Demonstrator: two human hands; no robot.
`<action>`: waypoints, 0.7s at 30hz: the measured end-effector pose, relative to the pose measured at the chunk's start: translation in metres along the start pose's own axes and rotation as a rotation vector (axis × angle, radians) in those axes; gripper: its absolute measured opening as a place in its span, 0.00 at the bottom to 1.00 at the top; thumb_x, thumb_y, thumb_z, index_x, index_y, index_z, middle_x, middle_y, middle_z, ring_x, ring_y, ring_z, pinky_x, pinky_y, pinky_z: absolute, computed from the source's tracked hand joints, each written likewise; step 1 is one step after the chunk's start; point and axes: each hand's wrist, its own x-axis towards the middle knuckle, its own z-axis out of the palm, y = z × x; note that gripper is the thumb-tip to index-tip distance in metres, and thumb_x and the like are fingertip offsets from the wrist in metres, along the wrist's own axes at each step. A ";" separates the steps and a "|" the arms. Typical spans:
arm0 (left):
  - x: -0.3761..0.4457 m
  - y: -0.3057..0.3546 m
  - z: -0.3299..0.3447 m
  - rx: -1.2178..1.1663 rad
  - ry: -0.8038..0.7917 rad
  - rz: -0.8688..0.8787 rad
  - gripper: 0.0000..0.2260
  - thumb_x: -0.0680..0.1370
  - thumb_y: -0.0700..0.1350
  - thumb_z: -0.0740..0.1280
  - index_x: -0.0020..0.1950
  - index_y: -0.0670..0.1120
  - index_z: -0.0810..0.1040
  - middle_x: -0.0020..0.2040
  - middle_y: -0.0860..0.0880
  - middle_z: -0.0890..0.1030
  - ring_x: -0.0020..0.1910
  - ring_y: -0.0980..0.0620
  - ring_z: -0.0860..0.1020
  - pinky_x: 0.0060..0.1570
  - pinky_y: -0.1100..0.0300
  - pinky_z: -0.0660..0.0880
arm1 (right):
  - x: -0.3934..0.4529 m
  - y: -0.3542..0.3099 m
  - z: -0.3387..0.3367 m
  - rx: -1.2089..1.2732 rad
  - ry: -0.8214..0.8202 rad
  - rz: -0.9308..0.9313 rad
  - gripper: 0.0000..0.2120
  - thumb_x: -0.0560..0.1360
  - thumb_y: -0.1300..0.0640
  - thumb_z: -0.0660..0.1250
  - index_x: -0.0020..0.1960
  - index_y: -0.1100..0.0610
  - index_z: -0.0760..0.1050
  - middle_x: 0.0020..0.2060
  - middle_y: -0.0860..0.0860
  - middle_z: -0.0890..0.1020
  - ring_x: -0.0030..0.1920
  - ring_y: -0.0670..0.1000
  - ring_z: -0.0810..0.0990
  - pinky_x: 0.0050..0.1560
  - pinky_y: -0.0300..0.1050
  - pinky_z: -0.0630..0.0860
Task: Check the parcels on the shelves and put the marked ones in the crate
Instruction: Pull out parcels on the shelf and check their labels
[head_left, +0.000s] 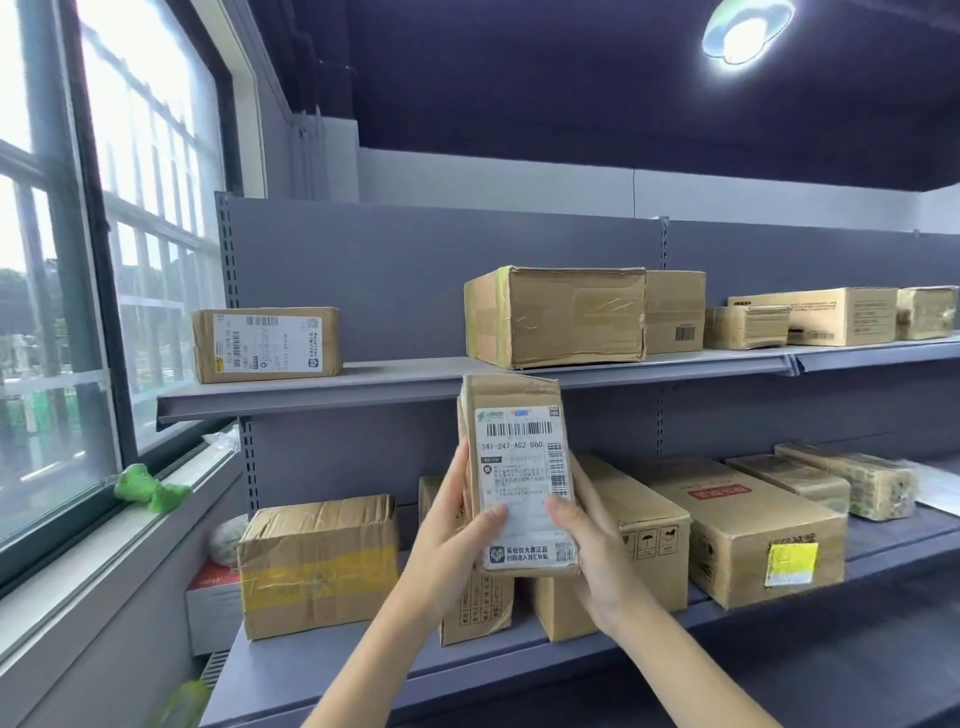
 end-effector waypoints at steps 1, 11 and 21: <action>-0.001 -0.002 -0.001 -0.004 0.021 0.010 0.31 0.72 0.42 0.64 0.72 0.59 0.59 0.63 0.56 0.78 0.61 0.53 0.77 0.58 0.51 0.76 | 0.000 0.000 0.001 0.004 -0.017 0.006 0.26 0.71 0.55 0.68 0.67 0.44 0.66 0.56 0.48 0.82 0.56 0.51 0.81 0.50 0.46 0.79; 0.004 0.025 -0.036 0.508 0.351 0.050 0.39 0.73 0.48 0.70 0.74 0.59 0.48 0.75 0.58 0.53 0.74 0.58 0.51 0.74 0.51 0.54 | 0.025 -0.018 -0.005 -0.323 -0.141 -0.122 0.27 0.64 0.51 0.71 0.61 0.41 0.69 0.59 0.47 0.77 0.57 0.46 0.78 0.53 0.45 0.79; 0.045 0.108 -0.076 0.960 0.113 0.211 0.46 0.66 0.45 0.77 0.67 0.73 0.50 0.66 0.58 0.66 0.65 0.57 0.66 0.63 0.55 0.68 | 0.100 -0.098 0.011 -0.600 -0.607 -0.091 0.30 0.61 0.48 0.70 0.64 0.46 0.71 0.55 0.48 0.80 0.52 0.44 0.80 0.45 0.38 0.77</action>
